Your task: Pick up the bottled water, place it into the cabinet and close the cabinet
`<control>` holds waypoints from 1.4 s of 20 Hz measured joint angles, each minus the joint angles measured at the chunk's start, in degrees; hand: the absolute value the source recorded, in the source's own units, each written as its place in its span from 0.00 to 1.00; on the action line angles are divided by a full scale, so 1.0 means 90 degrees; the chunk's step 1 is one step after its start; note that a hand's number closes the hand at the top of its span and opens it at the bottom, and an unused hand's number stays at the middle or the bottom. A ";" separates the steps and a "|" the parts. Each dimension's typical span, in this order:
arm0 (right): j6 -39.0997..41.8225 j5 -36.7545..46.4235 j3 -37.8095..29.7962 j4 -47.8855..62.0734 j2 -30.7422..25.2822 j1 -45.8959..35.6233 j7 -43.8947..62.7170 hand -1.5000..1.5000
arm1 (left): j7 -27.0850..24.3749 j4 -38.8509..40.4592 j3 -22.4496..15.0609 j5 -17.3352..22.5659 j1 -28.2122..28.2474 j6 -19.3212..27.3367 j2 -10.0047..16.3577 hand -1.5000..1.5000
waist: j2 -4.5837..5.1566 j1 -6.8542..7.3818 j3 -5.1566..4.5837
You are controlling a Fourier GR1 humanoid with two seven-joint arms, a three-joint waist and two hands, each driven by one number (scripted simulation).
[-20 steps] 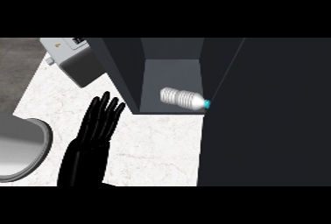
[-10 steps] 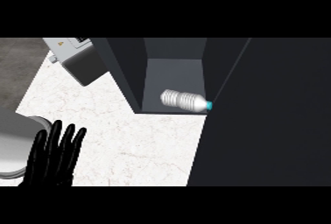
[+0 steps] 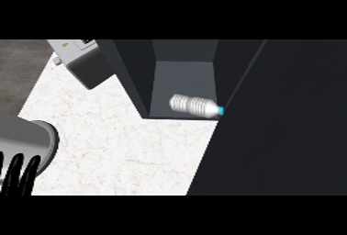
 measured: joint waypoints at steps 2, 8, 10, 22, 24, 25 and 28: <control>-0.0045 0.0127 0.0108 0.0042 0.0138 -0.0148 0.0169 1.00 | -0.0101 -0.0059 0.0247 0.0247 0.0276 -0.0262 0.0111 0.00 | -0.0002 0.0026 -0.0001; -0.0216 0.0201 0.0420 0.0357 0.0932 -0.0820 0.1003 1.00 | -0.0270 -0.0081 0.0883 0.0844 0.0766 -0.0853 0.0334 0.00 | 0.0025 0.0080 -0.0002; -0.0420 0.0112 0.0594 0.0587 0.1300 -0.1090 0.1268 1.00 | -0.0311 -0.0068 0.1124 0.1068 0.0890 -0.1054 0.0401 0.00 | 0.0049 0.0078 0.0004; -0.1887 -0.1258 0.0310 0.1811 0.1811 -0.3948 0.2452 1.00 | -0.0492 0.0137 0.2531 0.2259 0.1796 -0.2481 0.0695 0.00 | 0.0063 0.0109 -0.0009; -0.2001 -0.1633 0.0051 0.2022 0.1833 -0.4454 0.2585 1.00 | -0.0474 0.0156 0.2675 0.2374 0.1883 -0.2621 0.0680 0.00 | 0.0063 0.0092 -0.0017; -0.2032 -0.1831 -0.0091 0.2172 0.1844 -0.4704 0.2602 1.00 | -0.0473 0.0156 0.2679 0.2348 0.1886 -0.2655 0.0635 0.00 | 0.0065 0.0081 -0.0020; -0.1948 -0.2405 -0.0572 0.2713 0.1887 -0.5279 0.2531 1.00 | -0.0363 0.0111 0.3014 0.2702 0.2051 -0.2854 0.0712 0.00 | 0.0063 0.0080 -0.0032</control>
